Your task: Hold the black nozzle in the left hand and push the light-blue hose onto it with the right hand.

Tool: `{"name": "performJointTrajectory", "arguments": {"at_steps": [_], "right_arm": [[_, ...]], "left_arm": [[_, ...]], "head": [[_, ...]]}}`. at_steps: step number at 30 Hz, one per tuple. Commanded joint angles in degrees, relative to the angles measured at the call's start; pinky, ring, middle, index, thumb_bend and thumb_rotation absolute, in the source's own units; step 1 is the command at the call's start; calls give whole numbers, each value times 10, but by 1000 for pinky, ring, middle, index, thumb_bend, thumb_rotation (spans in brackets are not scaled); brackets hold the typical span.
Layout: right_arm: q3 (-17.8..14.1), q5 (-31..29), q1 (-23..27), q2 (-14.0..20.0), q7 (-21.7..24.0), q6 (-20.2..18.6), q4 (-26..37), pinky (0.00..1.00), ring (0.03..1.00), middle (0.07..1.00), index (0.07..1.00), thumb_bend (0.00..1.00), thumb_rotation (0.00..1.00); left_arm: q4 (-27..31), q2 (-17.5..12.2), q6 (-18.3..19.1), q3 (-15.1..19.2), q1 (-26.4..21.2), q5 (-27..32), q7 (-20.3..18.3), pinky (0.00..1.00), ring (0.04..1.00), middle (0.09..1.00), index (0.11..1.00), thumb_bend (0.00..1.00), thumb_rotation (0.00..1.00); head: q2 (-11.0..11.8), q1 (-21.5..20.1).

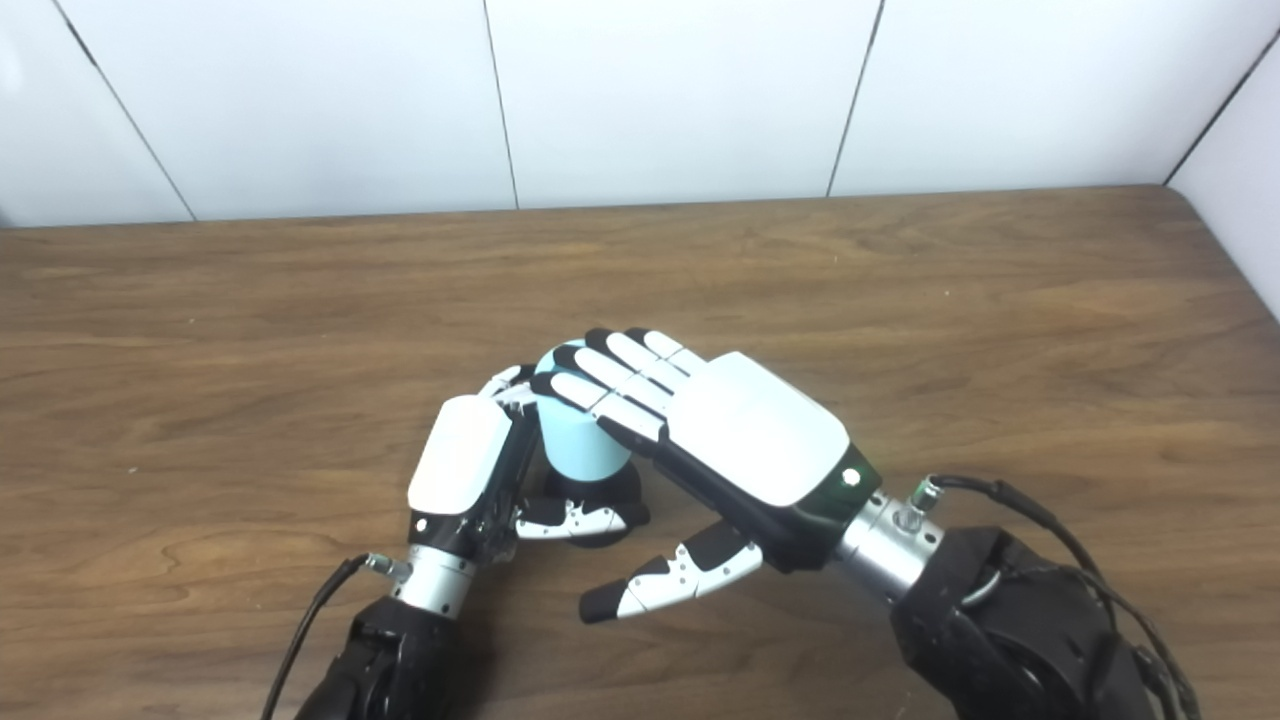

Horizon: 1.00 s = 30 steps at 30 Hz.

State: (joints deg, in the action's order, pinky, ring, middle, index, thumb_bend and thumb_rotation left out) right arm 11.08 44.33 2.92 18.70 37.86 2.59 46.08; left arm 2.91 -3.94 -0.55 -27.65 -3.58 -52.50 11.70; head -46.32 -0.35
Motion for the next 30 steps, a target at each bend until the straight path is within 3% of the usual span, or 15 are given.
{"name": "performJointTrajectory", "arguments": {"at_steps": [1,11,19,30], "right_arm": [[-7,-2,6,7,-5,7,8,945,968,959,928,598,794],[-4,1,-10,23,5,2,-13,916,943,912,866,612,756],[10,13,-5,24,11,-6,-26,972,945,894,840,602,819],[16,13,-26,23,-6,-6,-34,958,940,889,830,605,829]], "left_arm": [[-25,8,24,-11,36,-5,-20,854,628,438,515,521,0],[-21,12,31,-12,36,-5,-22,862,630,447,512,522,0],[-14,11,31,-11,30,-3,-25,867,630,449,513,522,0],[-10,7,37,-11,30,-6,-32,868,625,448,515,521,0]], "head": [[-1,0],[-4,7],[0,7],[1,6]]}}
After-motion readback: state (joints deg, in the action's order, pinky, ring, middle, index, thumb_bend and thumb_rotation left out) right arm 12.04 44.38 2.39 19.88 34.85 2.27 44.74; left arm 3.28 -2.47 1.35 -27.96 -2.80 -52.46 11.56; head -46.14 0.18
